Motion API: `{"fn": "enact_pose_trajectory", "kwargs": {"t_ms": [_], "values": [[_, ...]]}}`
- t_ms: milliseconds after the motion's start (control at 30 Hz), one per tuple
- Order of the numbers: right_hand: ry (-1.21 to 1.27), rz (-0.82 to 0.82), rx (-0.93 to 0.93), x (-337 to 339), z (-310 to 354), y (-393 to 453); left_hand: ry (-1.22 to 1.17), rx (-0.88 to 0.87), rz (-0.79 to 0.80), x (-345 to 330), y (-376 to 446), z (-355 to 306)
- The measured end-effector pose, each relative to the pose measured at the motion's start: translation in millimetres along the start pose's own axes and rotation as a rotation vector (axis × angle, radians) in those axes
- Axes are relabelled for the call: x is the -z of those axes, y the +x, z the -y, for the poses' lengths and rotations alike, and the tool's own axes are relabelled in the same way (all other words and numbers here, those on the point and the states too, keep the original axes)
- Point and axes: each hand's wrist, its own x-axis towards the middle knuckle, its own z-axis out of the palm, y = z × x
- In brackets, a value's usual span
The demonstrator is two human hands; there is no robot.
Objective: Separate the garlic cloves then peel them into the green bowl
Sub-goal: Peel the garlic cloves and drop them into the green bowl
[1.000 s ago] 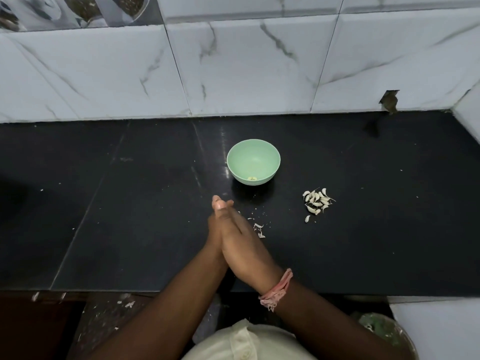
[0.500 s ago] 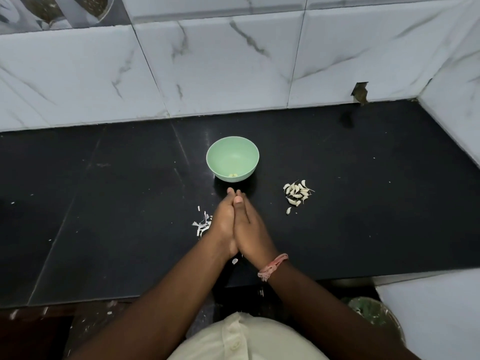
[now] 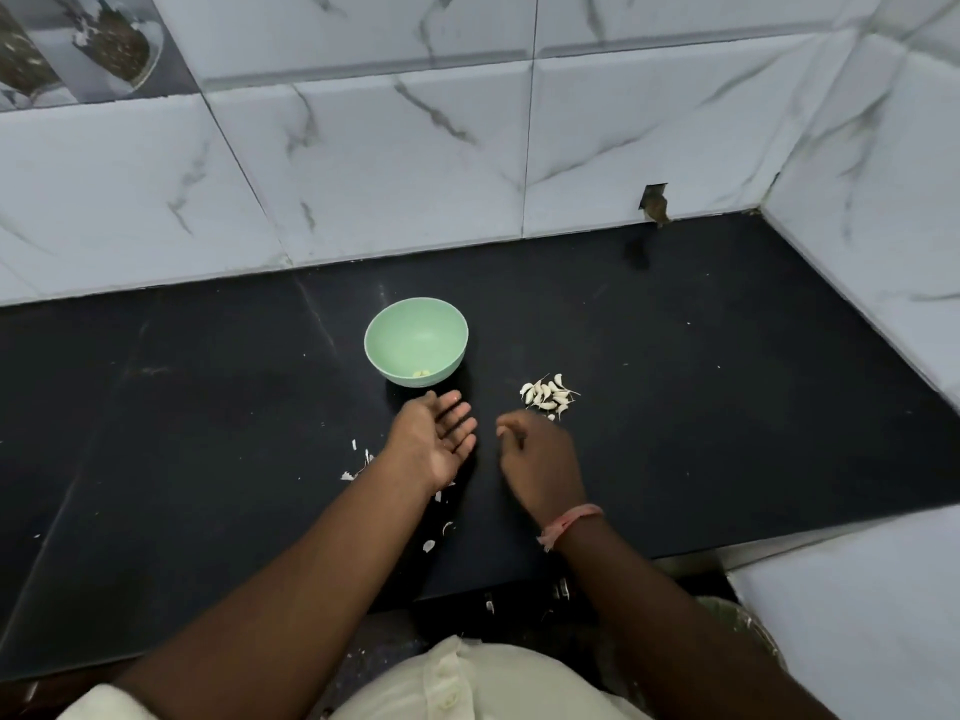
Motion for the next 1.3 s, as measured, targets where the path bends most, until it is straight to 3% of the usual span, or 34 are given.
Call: {"fn": "enact_pose_trajectory", "kwargs": {"t_ms": [167,333,500,600,733,900,1000,1167,1300], "values": [[-0.095,-0.07,-0.133,18,-26,38,0.098,0.056,0.03,-17,3,19],[-0.239,-0.002,-0.02,11,-46,44,0.198,0.093,0.056,-44,2,37],[-0.281,0.013,0.082,18,-49,51,0.098,0.034,0.058,-64,7,46],[-0.157,-0.074,0.078,24,-46,50,0.066,0.003,0.09,-63,12,48],[0.01,-0.054,0.17,25,-28,37,0.091,-0.111,0.092,-50,16,50],[0.499,-0.009,-0.085,13,-9,29,0.095,-0.196,0.118,-19,6,36],[0.713,0.03,-0.146,12,1,26,0.064,-0.194,0.195,-1,-11,25],[0.783,0.145,-0.079,7,22,15,0.152,-0.373,0.258,27,-32,19],[0.78,0.237,-0.076,-2,36,13,0.232,-0.544,0.208,45,-45,17]]}}
